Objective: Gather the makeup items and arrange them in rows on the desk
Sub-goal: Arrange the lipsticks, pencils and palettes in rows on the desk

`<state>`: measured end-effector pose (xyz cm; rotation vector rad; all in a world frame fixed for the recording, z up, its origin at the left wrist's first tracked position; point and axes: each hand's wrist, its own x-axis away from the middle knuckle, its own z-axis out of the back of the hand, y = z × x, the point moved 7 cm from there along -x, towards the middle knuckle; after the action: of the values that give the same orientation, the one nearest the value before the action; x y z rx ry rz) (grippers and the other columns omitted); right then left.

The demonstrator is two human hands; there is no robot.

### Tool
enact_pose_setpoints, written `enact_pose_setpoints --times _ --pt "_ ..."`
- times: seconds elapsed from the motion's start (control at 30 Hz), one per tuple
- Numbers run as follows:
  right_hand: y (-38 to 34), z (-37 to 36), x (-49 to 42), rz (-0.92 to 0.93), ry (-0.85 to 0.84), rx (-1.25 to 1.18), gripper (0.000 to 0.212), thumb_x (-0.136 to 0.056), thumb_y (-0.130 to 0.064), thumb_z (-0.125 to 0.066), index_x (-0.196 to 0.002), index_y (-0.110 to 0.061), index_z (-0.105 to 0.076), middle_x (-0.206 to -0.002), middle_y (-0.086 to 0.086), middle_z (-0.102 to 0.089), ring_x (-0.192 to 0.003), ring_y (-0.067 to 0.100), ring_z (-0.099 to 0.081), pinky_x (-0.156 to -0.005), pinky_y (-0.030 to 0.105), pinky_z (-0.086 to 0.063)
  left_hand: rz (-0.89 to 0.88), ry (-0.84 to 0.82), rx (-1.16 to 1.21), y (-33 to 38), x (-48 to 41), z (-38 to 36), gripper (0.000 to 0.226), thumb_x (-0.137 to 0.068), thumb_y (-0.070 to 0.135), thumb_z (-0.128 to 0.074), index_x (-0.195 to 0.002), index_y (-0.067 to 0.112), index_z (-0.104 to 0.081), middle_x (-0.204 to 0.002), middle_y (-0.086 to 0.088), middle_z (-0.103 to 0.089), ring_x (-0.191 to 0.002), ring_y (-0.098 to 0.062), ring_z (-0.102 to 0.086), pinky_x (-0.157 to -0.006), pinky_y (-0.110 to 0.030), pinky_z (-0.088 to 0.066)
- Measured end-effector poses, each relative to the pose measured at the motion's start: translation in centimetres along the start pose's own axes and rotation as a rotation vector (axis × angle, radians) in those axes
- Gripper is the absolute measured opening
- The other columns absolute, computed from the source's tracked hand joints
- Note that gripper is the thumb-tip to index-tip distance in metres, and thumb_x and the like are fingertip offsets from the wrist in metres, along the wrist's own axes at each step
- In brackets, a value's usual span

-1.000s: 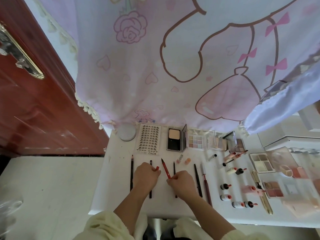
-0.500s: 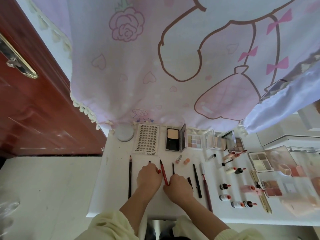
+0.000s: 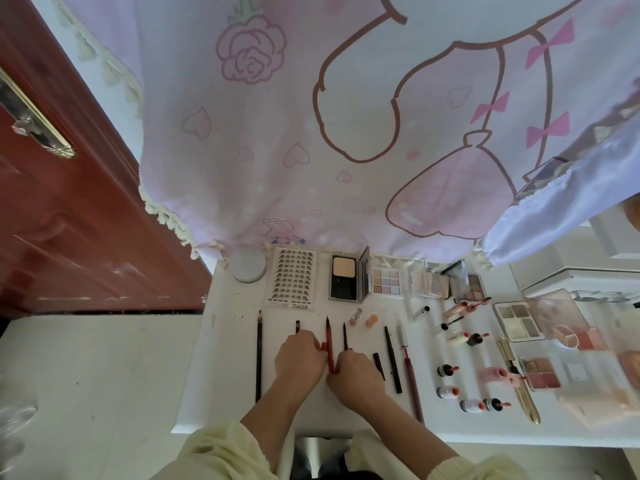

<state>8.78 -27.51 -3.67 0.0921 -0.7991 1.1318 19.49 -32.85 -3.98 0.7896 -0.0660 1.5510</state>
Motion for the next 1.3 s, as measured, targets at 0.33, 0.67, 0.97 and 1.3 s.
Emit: enact_pose_setpoints --times 0.33,0.67,0.97,1.3 --pt "-0.2 2.0 -0.1 0.017 0.062 -0.074 0.013 -0.091 -0.027 -0.055 -0.088 -0.014 -0.058 -0.085 0.001 -0.063 -0.077 0.018 -0.06 -0.063 0.026 -0.048 0.013 0.106 0.194 -2.0 -0.3 3.7 0.02 -0.087 0.036 -0.063 -0.101 0.022 -0.066 -0.099 0.007 -0.065 -0.089 -0.009 -0.061 -0.072 -0.022 -0.043" --pt "-3.7 1.8 -2.1 0.113 0.085 -0.122 0.019 -0.094 -0.03 -0.056 -0.102 -0.016 -0.064 -0.097 0.0 -0.067 -0.083 0.014 -0.064 -0.075 0.027 -0.054 0.065 -0.038 0.061 -4.8 1.8 1.9 0.028 -0.08 0.043 -0.068 -0.074 0.019 -0.057 -0.071 0.005 -0.058 -0.068 -0.01 -0.059 -0.063 -0.022 -0.046" --pt "-5.7 0.8 -3.5 0.055 0.036 -0.138 0.033 -0.091 -0.03 -0.058 -0.064 -0.016 -0.045 -0.064 -0.001 -0.052 -0.065 0.016 -0.055 -0.055 0.025 -0.043 0.014 -0.104 -0.025 -5.1 2.2 1.5 0.03 -0.08 0.03 -0.063 -0.064 0.021 -0.039 -0.064 0.007 -0.045 -0.068 -0.013 -0.052 -0.058 -0.023 -0.039" --pt "-5.4 1.9 -3.0 -0.099 0.076 -0.835 0.033 -0.092 -0.028 -0.064 -0.077 0.0 -0.074 -0.059 0.001 -0.061 -0.047 0.011 -0.044 -0.044 0.021 -0.035 -0.141 -0.105 0.306 -6.5 2.1 4.7 0.009 -0.078 0.022 -0.071 -0.083 0.016 -0.067 -0.073 0.009 -0.061 -0.065 -0.003 -0.055 -0.056 -0.013 -0.04"
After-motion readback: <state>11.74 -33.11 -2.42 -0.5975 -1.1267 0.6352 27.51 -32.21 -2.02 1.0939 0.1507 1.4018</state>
